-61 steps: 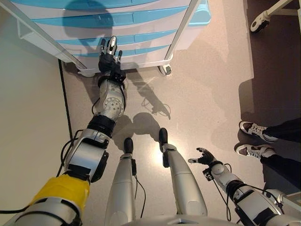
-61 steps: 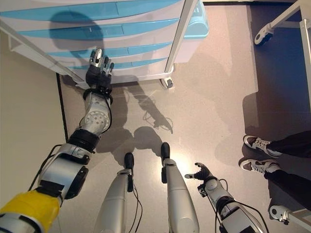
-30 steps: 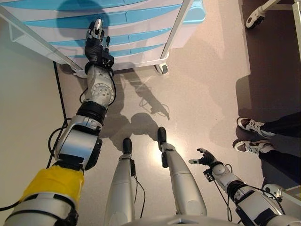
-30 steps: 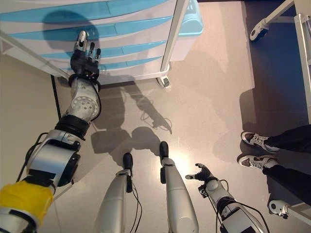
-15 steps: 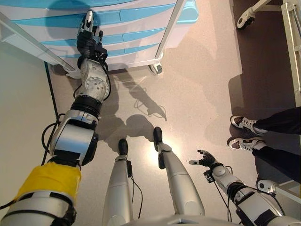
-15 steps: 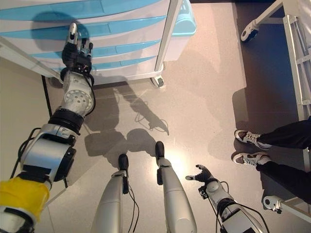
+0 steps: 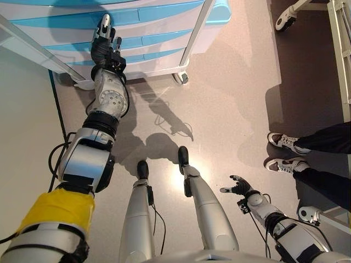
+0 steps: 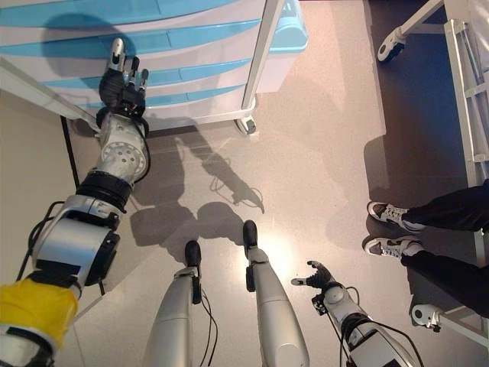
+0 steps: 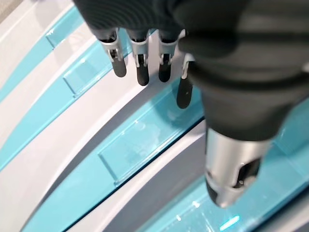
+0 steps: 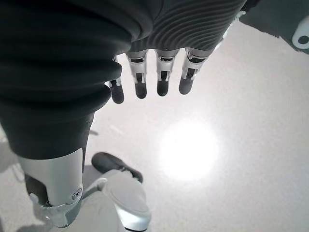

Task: Open the drawer and pick up the medicine

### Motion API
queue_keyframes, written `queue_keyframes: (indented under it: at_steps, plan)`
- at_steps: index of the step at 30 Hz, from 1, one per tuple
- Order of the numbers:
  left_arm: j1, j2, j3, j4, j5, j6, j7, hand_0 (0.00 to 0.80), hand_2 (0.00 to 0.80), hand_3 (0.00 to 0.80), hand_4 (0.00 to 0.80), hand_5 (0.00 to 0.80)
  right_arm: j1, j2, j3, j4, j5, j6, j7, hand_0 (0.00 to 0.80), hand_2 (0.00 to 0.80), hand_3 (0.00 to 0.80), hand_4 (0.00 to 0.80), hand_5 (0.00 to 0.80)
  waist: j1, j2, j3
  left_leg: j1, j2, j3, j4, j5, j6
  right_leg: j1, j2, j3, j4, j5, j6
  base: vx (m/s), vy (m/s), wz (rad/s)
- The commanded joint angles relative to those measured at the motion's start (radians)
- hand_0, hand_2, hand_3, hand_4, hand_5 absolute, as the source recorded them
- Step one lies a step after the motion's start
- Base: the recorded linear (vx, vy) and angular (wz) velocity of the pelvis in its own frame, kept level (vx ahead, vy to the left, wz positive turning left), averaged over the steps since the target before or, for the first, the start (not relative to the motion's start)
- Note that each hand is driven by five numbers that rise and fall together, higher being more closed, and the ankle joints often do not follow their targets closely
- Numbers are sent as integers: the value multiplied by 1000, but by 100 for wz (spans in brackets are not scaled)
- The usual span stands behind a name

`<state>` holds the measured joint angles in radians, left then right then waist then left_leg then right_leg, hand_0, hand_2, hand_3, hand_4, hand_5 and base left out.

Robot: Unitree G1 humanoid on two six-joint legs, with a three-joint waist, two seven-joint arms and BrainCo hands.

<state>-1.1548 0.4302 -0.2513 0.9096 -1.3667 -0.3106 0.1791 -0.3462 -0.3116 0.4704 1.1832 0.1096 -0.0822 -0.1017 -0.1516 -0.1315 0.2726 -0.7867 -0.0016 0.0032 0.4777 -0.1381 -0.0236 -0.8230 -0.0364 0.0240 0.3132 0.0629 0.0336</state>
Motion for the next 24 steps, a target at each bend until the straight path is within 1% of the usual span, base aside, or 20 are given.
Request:
queue_keyframes:
  at_steps: [1,2,3,4,5,12,13,14,15,16,17,18,24]
  plan:
    - [-73,9,54,-34,20,-19,-53,207,207,207,207,207,33,-42,19,19,26,6,5,0,0,0,0,0,-8,29,8,9,-41,12,-86,29,58,32,32,-7,36,-36,55,0,0,0]
    - [-75,5,50,-53,20,-23,-64,402,402,402,402,402,34,-44,19,16,27,5,13,0,0,0,0,0,-7,28,8,9,-44,12,-93,33,58,30,32,-6,36,-35,54,0,0,0]
    - [-76,0,50,-63,17,-26,-72,405,405,405,405,405,36,-44,18,15,26,4,16,0,0,0,0,0,-7,29,8,11,-47,12,-102,37,58,29,30,-8,35,-33,56,0,0,0]
    - [-76,0,50,-63,17,-26,-72,373,373,373,373,373,36,-44,18,15,25,4,16,0,0,0,0,0,-7,29,8,11,-47,11,-102,37,58,29,29,-8,35,-33,56,0,0,0]
    - [-80,-7,47,-74,14,-32,-77,0,0,0,0,0,35,-46,16,16,24,3,20,0,0,0,0,0,-7,29,9,14,-50,9,-111,39,59,30,26,-10,33,-31,57,0,0,0]
    - [-111,7,41,-85,29,-55,-75,0,0,0,0,0,40,-50,12,26,16,1,27,0,0,0,0,0,-4,31,10,20,-61,5,-122,43,58,30,18,-14,28,-23,57,-2,3,-1]
    - [-116,13,43,-80,24,-63,-71,144,144,144,144,144,39,-52,13,26,14,0,27,0,0,0,0,0,-5,30,7,22,-61,7,-128,44,58,31,17,-13,22,-18,60,0,0,0]
    - [-117,13,43,-80,24,-63,-71,144,144,144,144,144,39,-52,13,26,14,0,27,0,0,0,0,0,-5,30,7,22,-61,7,-129,44,58,32,17,-13,21,-17,60,0,0,0]
    - [-119,16,44,-75,24,-67,-68,536,536,536,536,536,38,-52,13,28,13,0,26,0,0,0,0,0,-4,30,6,24,-61,8,-130,44,58,33,17,-12,18,-16,61,0,0,0]
    - [-120,17,44,-75,24,-68,-68,558,558,558,558,558,38,-52,13,28,12,0,26,0,0,0,0,0,-4,29,6,24,-60,8,-131,44,58,33,17,-12,17,-15,61,0,0,0]
    - [-127,22,47,-65,23,-72,-59,728,728,728,728,728,37,-53,13,35,7,2,23,0,0,0,0,0,-5,29,5,24,-60,9,-133,45,59,32,18,-12,17,-13,62,0,0,0]
    - [-130,25,46,-64,25,-76,-56,800,800,800,800,800,37,-54,13,34,6,1,23,0,0,0,0,0,-6,28,4,24,-61,9,-132,45,59,32,19,-11,17,-12,62,0,0,0]
    - [-146,41,40,-58,32,-81,-45,800,800,800,800,800,39,-58,14,35,2,1,21,0,0,0,0,0,-5,29,-1,21,-61,7,-130,45,60,30,21,-9,14,-11,62,0,0,0]
